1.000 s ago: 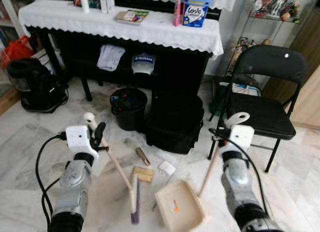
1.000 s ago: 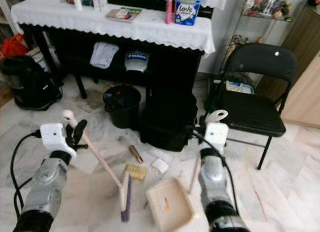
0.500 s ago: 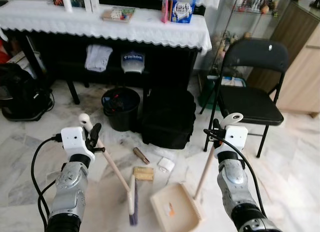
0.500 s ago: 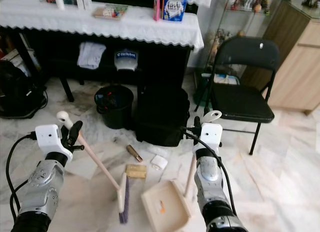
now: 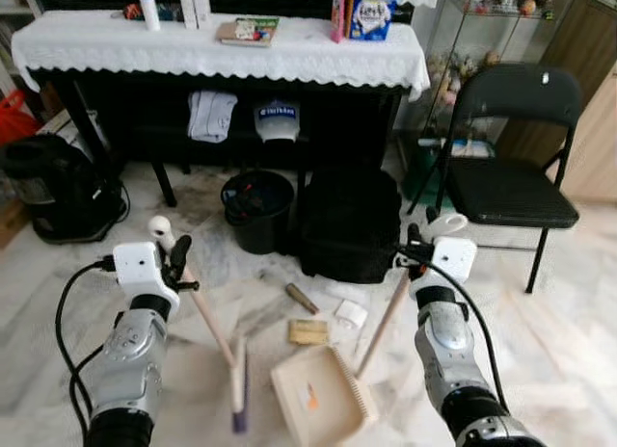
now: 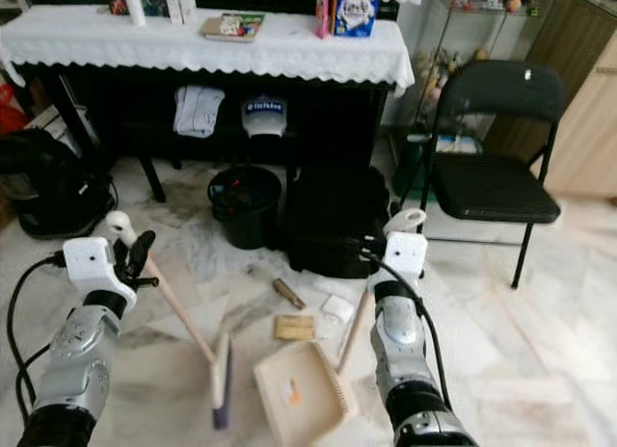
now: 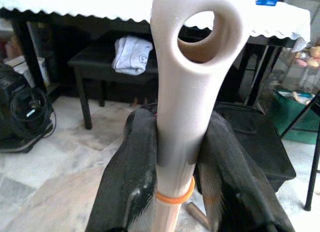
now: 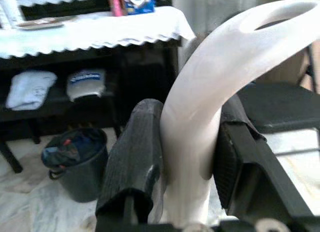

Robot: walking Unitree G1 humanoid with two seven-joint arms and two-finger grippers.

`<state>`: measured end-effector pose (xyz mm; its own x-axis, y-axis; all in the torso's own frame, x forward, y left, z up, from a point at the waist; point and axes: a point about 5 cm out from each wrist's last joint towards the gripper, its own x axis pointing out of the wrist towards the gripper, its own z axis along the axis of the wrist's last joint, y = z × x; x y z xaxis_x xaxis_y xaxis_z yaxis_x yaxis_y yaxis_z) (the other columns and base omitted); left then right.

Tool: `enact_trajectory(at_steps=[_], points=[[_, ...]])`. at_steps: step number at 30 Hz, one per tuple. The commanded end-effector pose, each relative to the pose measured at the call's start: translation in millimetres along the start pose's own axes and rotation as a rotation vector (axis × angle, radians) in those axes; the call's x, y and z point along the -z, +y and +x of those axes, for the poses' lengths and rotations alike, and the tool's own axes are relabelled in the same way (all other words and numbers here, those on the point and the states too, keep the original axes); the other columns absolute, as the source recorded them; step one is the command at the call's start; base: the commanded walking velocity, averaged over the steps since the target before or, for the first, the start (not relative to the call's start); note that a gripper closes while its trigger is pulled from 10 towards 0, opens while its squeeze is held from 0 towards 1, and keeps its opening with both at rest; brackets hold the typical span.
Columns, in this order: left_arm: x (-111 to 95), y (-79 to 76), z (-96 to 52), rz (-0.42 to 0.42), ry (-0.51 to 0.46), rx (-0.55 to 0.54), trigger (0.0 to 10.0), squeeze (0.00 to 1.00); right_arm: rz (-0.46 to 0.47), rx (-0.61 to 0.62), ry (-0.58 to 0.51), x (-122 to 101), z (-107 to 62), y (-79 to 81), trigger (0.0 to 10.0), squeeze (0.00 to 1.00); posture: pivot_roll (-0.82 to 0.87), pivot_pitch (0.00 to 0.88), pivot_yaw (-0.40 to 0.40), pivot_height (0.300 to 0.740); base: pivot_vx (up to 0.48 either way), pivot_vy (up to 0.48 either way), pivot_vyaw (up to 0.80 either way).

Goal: Sweep floor

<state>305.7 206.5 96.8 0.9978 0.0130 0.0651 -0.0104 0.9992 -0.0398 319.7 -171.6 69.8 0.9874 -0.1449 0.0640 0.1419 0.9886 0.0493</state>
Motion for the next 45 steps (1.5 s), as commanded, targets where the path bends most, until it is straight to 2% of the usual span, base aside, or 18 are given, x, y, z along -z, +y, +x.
enact_trajectory(at_steps=[1,10,12,15,45], points=[[-8.1,3.3,2.2,-0.010,-0.038,-0.012,10.0,0.00,-0.015,-0.016,-0.046,-10.3,6.1,3.3,10.0,0.00,0.04,0.000,-0.023,0.740,0.000,0.000,0.00],[-7.6,2.8,2.0,-0.013,-0.035,-0.006,10.0,0.00,-0.014,-0.011,-0.046,-10.4,6.3,2.1,10.0,0.00,0.04,0.000,-0.024,0.740,0.000,0.000,0.00],[-7.4,2.5,2.2,-0.009,-0.034,-0.005,10.0,0.00,0.015,-0.011,-0.040,-10.3,6.8,2.2,10.0,0.00,0.04,0.000,-0.023,0.740,0.000,0.000,-0.80],[-7.4,2.3,2.2,-0.009,-0.035,-0.002,10.0,0.00,-0.004,-0.013,-0.047,-10.9,6.9,2.0,10.0,0.00,0.04,0.000,-0.022,0.740,0.000,0.000,-0.80],[-8.9,1.6,2.8,-0.011,-0.044,0.004,10.0,0.00,-0.017,-0.012,-0.061,-11.8,5.9,1.3,10.0,0.00,0.03,0.000,-0.021,0.740,0.317,0.000,0.00]])
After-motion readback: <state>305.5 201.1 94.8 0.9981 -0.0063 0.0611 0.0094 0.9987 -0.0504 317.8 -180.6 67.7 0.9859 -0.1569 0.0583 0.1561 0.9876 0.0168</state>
